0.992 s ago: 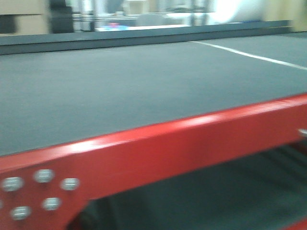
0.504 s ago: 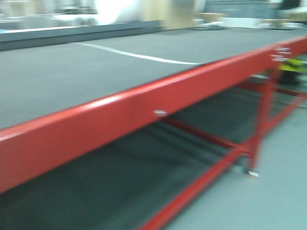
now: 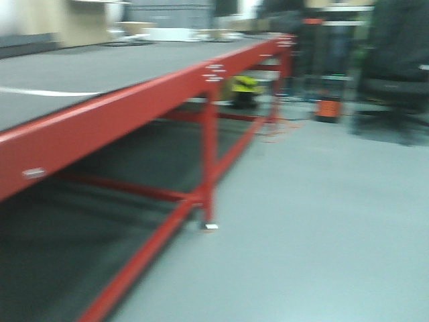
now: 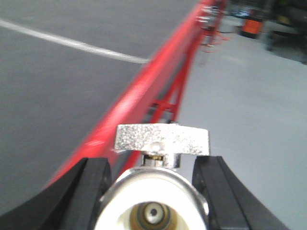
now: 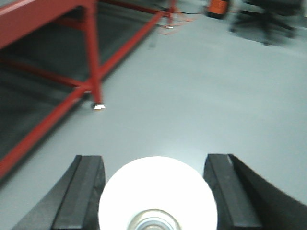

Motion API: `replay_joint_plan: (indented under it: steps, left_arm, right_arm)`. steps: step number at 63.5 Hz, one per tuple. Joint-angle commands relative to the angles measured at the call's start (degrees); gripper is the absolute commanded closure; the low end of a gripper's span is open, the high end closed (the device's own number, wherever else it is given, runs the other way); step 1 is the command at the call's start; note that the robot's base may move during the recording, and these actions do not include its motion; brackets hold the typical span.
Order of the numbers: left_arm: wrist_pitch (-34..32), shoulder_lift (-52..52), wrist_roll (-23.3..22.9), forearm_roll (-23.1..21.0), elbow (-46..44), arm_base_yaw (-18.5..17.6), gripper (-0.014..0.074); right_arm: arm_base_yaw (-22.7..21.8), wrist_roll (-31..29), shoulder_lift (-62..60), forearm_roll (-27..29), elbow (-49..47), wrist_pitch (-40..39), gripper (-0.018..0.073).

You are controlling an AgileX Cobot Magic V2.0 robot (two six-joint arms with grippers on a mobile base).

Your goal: Place valve from conveyor to right shelf box

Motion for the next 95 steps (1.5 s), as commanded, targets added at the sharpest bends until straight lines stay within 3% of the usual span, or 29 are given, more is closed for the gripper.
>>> replay_joint_plan:
  steps: [1,95]
  left_arm:
    - [-3.2,-0.6,0.1,-0.1,-0.4,0.0,0.0707]
    - [-3.2,-0.6,0.1,-0.1,-0.4,0.0,0.0707]
  right_arm:
    - [-0.2,-0.5,-0.6,-0.5,-0.4,-4.4,0.0721]
    - [-0.2,-0.5,-0.6,-0.5,-0.4,-4.4,0.0721]
